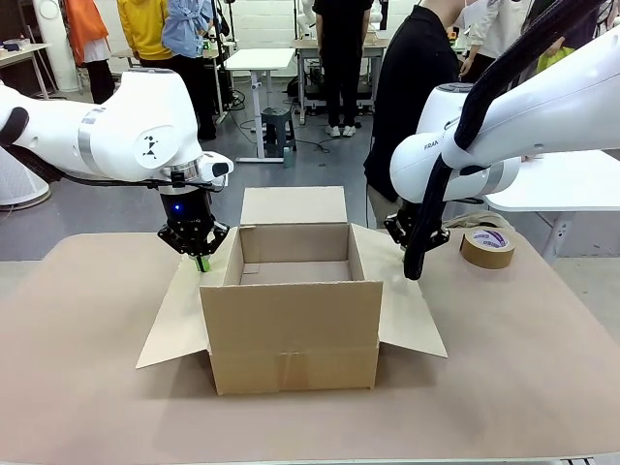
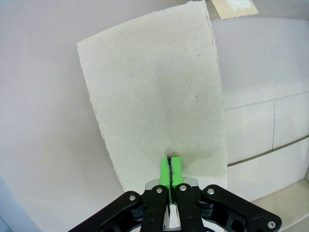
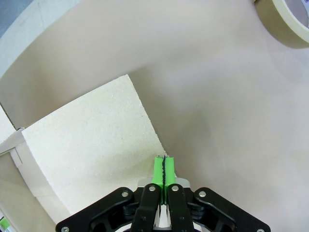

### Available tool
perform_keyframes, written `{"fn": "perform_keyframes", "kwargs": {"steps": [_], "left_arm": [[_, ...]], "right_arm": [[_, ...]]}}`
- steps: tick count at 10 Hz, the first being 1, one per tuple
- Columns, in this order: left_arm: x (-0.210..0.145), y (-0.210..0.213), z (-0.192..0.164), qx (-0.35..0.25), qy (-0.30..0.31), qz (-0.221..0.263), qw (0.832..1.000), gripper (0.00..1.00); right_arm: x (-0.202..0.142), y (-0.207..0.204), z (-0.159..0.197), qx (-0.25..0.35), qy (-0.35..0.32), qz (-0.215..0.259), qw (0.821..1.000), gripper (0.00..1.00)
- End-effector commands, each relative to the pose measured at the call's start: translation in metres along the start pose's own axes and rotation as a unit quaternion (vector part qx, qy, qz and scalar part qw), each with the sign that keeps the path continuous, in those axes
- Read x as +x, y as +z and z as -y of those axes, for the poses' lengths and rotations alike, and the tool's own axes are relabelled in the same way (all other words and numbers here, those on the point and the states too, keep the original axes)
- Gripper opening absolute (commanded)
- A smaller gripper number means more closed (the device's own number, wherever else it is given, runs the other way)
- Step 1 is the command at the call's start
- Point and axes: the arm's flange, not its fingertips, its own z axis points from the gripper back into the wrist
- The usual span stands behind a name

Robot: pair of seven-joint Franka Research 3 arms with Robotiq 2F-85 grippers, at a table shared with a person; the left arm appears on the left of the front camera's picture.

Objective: Wrap the clocks to prevent damage.
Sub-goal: Once the human has placed the objects inside and stepped back, release both hands from the side flaps of the Package Box.

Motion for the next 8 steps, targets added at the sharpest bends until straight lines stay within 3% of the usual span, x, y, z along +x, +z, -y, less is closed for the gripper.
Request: {"fn": "perform_keyframes", "kwargs": {"steps": [1,8], "left_arm": [[-0.0005,-0.0011,-0.0004,0.001,0.005,-0.004,1.0,0.0],[-0.0005,-0.0011,-0.0004,0.001,0.005,-0.004,1.0,0.0]], "right_arm": [[0.0008,0.0008,-0.0015,0.002,0.001,0.001,1.0,0.01],[0.0008,0.0008,-0.0015,0.002,0.001,0.001,1.0,0.01]]}}
